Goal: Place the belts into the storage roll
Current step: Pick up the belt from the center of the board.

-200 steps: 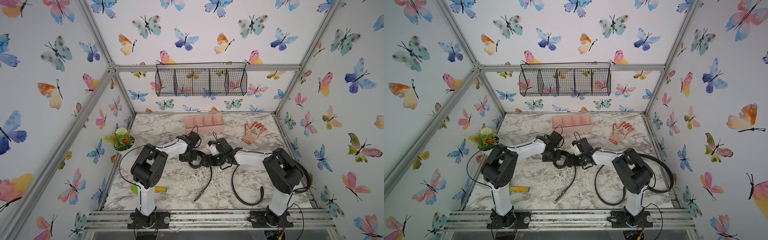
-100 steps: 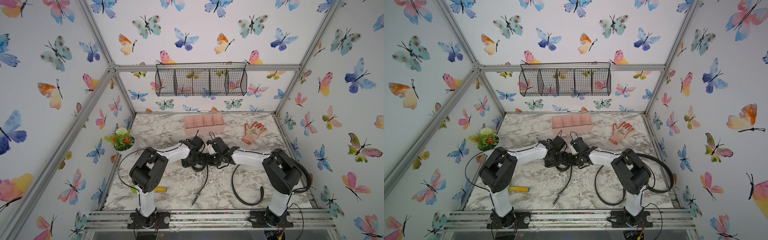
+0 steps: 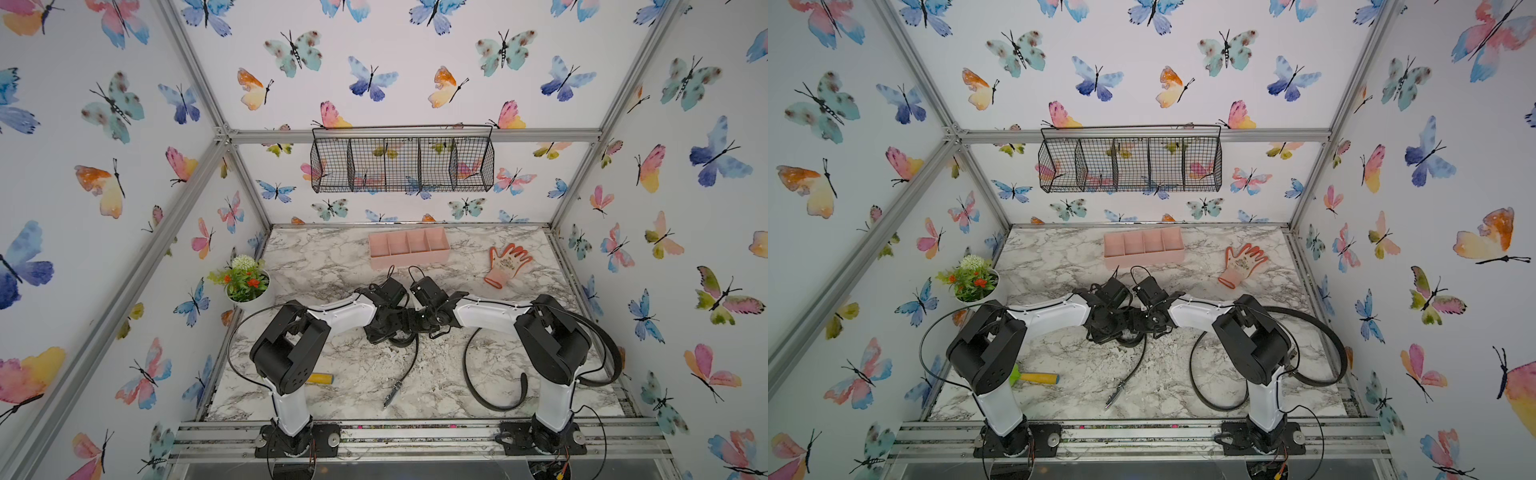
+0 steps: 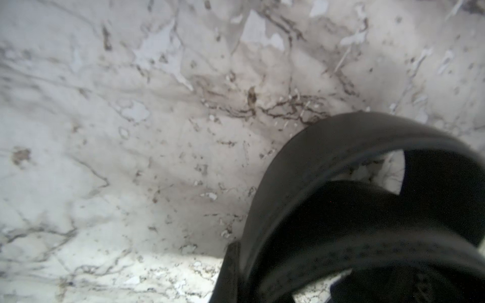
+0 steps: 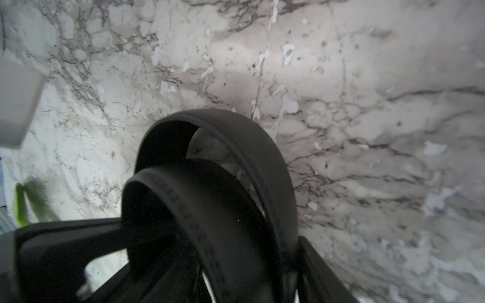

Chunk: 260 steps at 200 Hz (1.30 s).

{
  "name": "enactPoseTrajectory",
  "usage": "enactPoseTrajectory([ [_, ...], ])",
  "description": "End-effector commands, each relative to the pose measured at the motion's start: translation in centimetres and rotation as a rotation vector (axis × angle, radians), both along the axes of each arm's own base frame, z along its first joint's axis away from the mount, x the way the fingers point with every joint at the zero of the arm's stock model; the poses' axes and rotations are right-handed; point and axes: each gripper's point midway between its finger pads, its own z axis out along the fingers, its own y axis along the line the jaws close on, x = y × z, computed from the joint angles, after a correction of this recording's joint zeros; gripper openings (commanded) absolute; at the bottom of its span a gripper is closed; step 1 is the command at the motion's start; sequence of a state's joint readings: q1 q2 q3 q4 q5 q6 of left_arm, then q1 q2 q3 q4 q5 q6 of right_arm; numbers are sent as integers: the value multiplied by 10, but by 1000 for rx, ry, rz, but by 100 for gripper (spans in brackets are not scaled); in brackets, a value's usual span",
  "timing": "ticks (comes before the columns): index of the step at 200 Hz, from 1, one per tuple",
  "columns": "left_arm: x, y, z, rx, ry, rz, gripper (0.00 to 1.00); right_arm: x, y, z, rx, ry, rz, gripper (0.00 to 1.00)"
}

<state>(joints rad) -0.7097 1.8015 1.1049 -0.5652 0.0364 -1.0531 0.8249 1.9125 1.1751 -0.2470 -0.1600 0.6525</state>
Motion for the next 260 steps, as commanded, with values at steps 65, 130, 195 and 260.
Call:
enactPoseTrajectory([
  [65,-7,25,-15,245,51,-69,0,-4,1,-10,-103,-37,42,53],
  [130,-16,15,-29,180,89,18,0,-31,20,-20,-18,35,59,49],
  [195,-13,20,-29,225,91,18,0,-49,17,-24,-30,55,74,48],
  [260,-16,11,-30,157,95,21,0,-57,4,-45,-91,86,87,31],
])
